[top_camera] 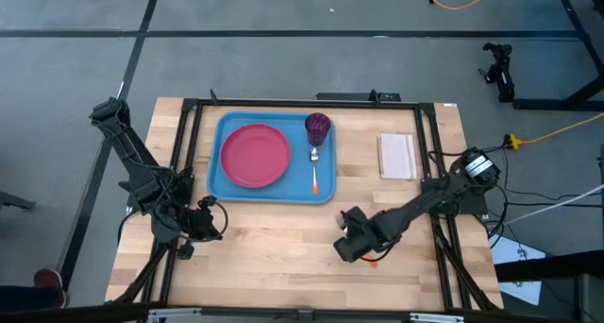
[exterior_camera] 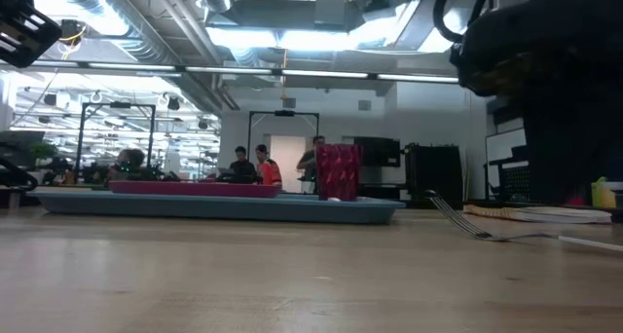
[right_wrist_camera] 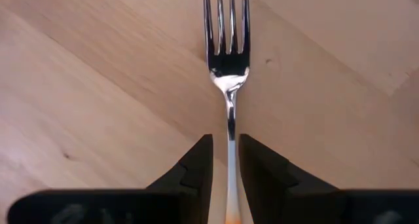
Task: Pick and place plate/cup/fork/spoon on tray
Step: Put the orange fork on the blue serving tray to the left side of the orange spoon
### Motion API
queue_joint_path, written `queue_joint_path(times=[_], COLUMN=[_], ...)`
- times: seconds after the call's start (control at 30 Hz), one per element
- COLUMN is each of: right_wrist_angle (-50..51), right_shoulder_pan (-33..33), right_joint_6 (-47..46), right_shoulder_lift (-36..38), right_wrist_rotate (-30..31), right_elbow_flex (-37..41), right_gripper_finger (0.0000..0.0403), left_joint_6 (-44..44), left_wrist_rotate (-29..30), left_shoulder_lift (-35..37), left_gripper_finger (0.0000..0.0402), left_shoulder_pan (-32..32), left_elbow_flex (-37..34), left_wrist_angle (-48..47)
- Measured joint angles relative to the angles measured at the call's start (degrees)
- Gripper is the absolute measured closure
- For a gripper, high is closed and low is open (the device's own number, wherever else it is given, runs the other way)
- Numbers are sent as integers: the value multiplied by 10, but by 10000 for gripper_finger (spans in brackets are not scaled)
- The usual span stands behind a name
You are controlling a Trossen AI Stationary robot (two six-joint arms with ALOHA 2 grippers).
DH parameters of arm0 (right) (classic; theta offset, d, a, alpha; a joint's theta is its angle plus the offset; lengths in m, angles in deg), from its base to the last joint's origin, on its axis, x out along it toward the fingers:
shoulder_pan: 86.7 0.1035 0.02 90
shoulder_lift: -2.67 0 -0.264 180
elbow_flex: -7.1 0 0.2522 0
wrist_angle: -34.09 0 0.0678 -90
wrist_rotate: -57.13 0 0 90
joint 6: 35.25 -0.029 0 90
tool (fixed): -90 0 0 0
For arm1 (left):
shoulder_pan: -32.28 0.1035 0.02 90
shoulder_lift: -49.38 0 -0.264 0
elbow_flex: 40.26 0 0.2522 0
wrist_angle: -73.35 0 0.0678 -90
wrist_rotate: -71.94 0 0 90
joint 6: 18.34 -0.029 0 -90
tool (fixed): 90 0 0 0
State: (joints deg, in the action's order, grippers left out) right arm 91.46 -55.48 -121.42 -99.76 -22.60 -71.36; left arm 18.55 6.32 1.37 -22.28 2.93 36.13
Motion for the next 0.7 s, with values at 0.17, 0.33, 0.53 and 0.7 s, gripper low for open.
queue_joint_path(times=[0.17,0.33,0.53,0.7], right_wrist_angle=[-1,-12,-24,-28], right_shoulder_pan=[-8,-19,-33,-37], right_joint_6=[24,42,55,54], right_shoulder_lift=[-3,-22,-46,-48], right_wrist_rotate=[-19,-30,-45,-42], right_elbow_flex=[0,3,3,3], right_gripper_finger=[324,324,324,324], left_joint_6=[0,0,0,0], left_wrist_rotate=[0,0,0,0], left_shoulder_lift=[0,0,0,0], left_gripper_finger=[390,390,390,390], left_shoulder_pan=[0,0,0,0], left_elbow_flex=[0,0,0,0], left_wrist_angle=[0,0,0,0])
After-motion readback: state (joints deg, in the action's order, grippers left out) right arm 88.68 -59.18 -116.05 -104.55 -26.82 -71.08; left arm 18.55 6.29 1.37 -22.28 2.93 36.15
